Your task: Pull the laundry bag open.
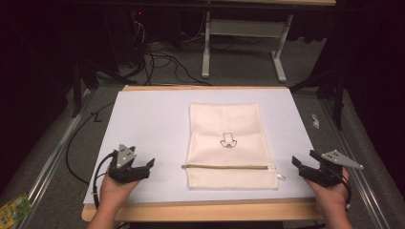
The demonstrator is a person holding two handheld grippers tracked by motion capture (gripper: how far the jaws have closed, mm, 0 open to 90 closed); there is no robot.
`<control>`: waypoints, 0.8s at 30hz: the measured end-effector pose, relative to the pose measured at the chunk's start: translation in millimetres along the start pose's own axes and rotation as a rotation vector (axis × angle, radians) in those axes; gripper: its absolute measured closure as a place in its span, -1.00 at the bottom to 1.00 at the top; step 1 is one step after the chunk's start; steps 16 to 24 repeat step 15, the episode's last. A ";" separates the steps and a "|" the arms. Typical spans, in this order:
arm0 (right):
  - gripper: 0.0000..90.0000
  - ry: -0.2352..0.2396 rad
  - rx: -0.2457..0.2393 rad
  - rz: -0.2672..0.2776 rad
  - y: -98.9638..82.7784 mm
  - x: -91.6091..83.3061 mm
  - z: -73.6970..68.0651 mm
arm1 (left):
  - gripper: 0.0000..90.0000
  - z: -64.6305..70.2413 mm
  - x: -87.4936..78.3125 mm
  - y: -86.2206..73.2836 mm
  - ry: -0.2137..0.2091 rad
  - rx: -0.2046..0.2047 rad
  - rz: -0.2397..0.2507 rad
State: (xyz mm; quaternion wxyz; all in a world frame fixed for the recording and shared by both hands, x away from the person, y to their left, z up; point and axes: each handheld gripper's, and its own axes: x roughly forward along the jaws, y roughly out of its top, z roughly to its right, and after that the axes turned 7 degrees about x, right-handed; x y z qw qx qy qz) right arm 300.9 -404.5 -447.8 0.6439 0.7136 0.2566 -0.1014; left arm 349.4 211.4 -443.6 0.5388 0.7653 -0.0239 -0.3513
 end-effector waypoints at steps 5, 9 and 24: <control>-0.65 -0.028 0.008 -0.006 0.7 5.2 5.6 | -0.65 -13.1 -2.7 -3.2 0.005 -0.129 0.039; -0.65 -0.017 -0.034 -0.016 1.5 7.2 -6.6 | -0.68 -4.1 2.9 -2.0 -0.017 -0.087 0.000; -0.65 -0.007 -0.041 0.001 3.8 2.8 -10.2 | -0.73 -2.2 1.1 -2.3 -0.016 -0.092 -0.002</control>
